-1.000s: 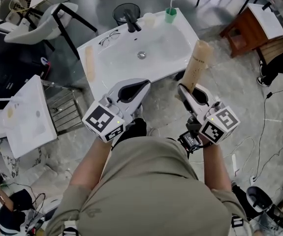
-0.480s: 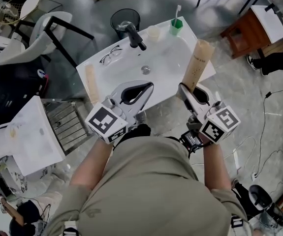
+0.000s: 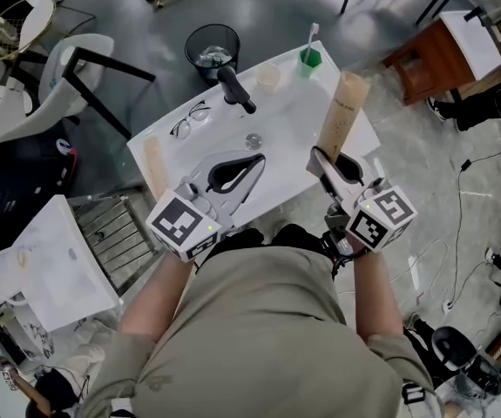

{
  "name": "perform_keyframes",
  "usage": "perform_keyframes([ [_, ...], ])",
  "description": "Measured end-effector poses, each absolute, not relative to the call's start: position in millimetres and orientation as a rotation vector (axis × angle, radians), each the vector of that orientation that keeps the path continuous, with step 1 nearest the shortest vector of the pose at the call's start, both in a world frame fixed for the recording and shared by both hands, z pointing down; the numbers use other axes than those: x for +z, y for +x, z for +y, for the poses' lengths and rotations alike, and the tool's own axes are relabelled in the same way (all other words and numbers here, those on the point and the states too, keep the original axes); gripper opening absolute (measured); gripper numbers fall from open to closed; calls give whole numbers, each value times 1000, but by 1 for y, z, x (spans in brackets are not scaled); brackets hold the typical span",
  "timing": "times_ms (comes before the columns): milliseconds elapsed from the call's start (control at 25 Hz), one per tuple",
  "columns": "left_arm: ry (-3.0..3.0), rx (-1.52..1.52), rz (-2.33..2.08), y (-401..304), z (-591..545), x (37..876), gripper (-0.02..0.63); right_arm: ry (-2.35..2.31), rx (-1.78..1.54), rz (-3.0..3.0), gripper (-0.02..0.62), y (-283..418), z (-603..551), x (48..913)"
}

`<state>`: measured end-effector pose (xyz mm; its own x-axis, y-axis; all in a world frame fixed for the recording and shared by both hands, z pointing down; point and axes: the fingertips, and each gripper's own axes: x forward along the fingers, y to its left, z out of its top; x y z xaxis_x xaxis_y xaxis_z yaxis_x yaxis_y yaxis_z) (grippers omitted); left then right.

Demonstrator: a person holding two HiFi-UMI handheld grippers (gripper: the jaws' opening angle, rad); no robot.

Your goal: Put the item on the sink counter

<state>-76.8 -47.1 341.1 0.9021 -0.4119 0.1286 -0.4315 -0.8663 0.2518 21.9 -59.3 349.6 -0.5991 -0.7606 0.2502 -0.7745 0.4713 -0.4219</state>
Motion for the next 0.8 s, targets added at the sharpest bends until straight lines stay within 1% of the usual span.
perform_keyframes([
  [320, 2745, 151, -663, -55, -71, 363, 6, 1367, 822, -2612, 66, 58, -96, 381],
  [800, 2648, 211, -855, -27, -108, 391, 6, 1240, 820, -2474, 66, 131, -167, 455],
])
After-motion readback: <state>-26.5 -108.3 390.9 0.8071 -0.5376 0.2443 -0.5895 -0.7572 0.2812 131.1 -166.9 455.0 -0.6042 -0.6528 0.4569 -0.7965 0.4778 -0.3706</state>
